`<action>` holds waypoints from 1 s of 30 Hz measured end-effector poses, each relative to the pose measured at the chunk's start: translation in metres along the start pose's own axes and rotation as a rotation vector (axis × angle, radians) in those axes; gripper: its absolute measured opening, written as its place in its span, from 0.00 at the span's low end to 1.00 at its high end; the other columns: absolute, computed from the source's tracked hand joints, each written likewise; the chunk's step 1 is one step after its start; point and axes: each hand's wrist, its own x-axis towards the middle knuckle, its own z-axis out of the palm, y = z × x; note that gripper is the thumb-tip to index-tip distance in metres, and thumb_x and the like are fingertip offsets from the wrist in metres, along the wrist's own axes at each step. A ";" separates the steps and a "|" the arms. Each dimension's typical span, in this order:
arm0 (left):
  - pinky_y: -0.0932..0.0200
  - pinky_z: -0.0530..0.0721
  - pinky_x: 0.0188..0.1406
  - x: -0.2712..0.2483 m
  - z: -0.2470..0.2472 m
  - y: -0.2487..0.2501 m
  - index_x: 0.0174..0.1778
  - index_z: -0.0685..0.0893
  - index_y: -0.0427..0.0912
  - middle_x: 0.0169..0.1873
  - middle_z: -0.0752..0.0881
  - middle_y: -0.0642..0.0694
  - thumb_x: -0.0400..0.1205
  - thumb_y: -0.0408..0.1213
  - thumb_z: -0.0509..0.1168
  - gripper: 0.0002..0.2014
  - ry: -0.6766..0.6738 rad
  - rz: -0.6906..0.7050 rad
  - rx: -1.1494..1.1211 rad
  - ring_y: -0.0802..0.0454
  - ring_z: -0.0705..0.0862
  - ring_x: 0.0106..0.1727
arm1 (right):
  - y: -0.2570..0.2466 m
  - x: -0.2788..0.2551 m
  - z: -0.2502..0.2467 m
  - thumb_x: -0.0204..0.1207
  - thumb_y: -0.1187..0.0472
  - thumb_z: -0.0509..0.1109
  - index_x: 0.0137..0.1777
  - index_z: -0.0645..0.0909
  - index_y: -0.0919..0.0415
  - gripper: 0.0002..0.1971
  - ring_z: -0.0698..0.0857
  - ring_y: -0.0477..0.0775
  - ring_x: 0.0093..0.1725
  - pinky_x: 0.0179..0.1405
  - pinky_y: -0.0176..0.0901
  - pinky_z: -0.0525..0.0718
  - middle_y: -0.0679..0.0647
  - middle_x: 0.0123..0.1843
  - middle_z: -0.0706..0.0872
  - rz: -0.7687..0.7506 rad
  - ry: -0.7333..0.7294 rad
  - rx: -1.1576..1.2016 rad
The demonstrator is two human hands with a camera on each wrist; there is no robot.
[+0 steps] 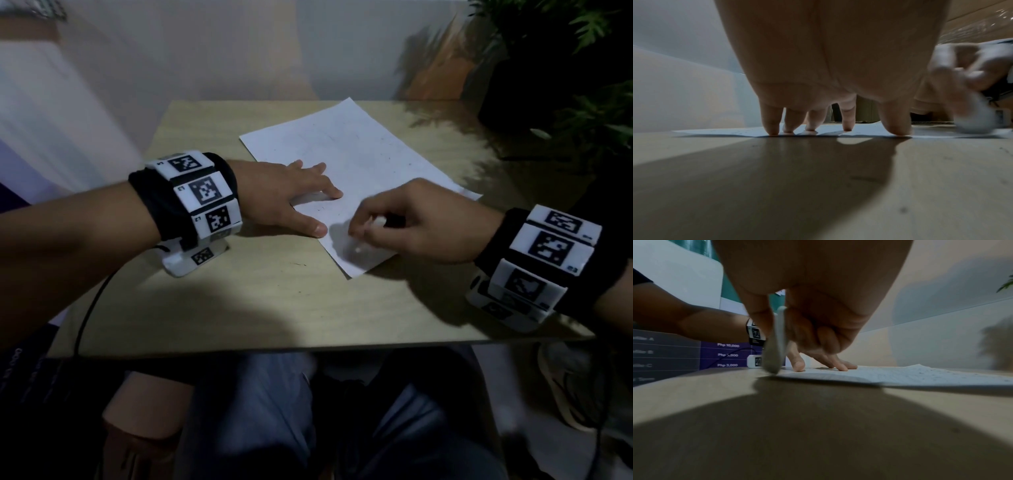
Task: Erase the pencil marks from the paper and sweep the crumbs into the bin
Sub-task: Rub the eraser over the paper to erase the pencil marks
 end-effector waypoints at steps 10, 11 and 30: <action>0.43 0.52 0.88 0.000 -0.001 0.000 0.85 0.56 0.69 0.89 0.40 0.57 0.79 0.67 0.65 0.39 -0.005 -0.008 0.000 0.49 0.40 0.90 | 0.011 0.005 -0.001 0.76 0.37 0.66 0.53 0.83 0.47 0.16 0.82 0.44 0.40 0.39 0.42 0.74 0.41 0.38 0.84 0.112 0.064 -0.250; 0.43 0.52 0.88 0.000 -0.001 0.000 0.86 0.56 0.69 0.89 0.40 0.56 0.79 0.68 0.65 0.39 -0.008 -0.008 0.001 0.49 0.40 0.90 | 0.007 0.003 0.000 0.75 0.35 0.66 0.53 0.83 0.46 0.18 0.82 0.42 0.40 0.39 0.38 0.75 0.41 0.38 0.85 0.089 -0.017 -0.196; 0.44 0.52 0.88 0.000 -0.001 0.001 0.86 0.56 0.68 0.89 0.39 0.55 0.78 0.69 0.63 0.40 -0.014 -0.002 0.020 0.48 0.40 0.90 | 0.006 0.014 0.003 0.77 0.40 0.72 0.48 0.82 0.48 0.12 0.81 0.44 0.37 0.38 0.38 0.76 0.43 0.35 0.82 0.059 -0.064 -0.222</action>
